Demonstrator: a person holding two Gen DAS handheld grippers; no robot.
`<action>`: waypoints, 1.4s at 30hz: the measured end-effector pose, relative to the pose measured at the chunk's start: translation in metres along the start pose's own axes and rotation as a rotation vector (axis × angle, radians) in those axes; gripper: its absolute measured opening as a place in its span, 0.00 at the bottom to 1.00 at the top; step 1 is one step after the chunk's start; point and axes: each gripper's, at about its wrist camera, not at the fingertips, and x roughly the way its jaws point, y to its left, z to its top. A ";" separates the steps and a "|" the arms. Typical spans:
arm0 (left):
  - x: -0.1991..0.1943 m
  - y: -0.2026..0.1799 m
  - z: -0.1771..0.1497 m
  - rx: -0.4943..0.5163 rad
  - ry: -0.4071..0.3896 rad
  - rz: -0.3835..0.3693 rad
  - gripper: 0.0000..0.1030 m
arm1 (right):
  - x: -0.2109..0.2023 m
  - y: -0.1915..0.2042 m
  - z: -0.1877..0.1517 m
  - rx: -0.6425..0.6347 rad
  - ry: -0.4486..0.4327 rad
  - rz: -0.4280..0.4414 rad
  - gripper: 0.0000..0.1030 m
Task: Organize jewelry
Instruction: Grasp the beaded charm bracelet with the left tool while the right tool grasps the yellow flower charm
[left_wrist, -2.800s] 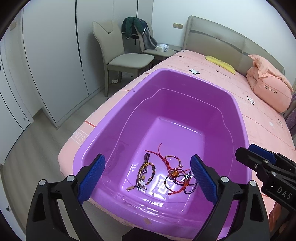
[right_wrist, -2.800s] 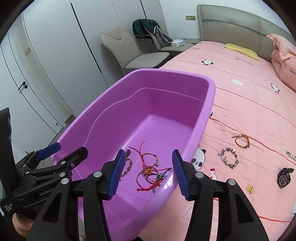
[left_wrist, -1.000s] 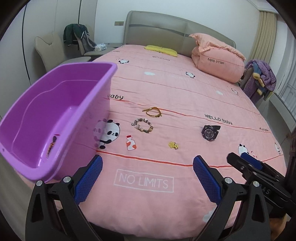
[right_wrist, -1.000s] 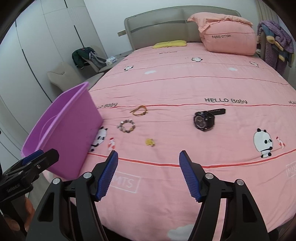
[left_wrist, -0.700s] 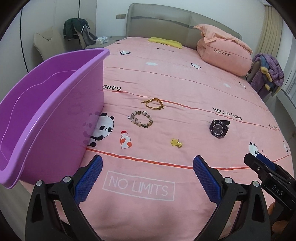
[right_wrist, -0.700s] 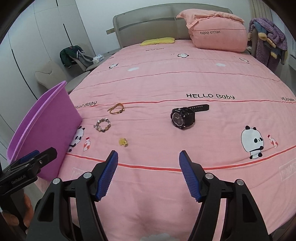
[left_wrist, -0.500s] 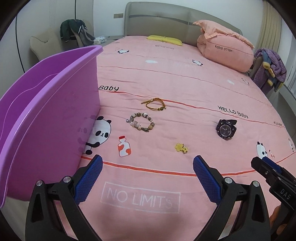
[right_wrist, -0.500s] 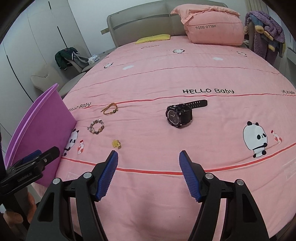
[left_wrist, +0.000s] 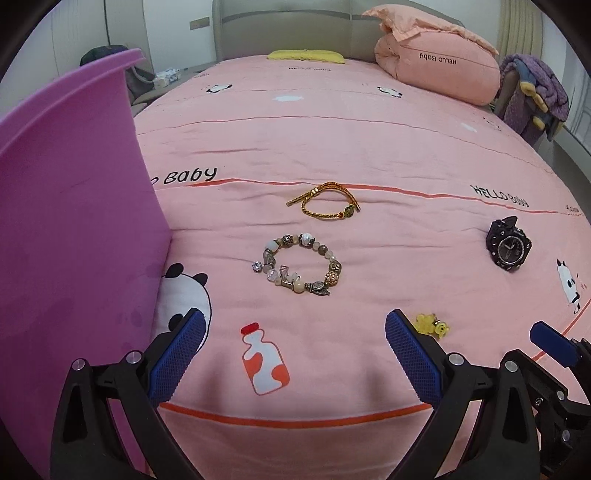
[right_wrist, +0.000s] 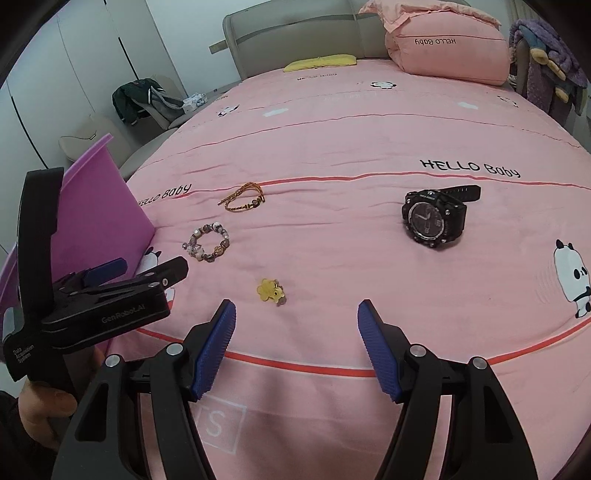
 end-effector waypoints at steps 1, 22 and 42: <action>0.005 0.001 0.001 0.003 0.003 -0.001 0.94 | 0.006 0.002 0.000 0.002 0.001 -0.008 0.64; 0.068 0.021 0.016 -0.003 0.031 -0.033 0.94 | 0.065 0.023 -0.002 -0.028 0.017 -0.089 0.64; 0.086 0.009 0.026 0.085 0.008 -0.072 0.80 | 0.087 0.048 -0.006 -0.133 0.029 -0.180 0.24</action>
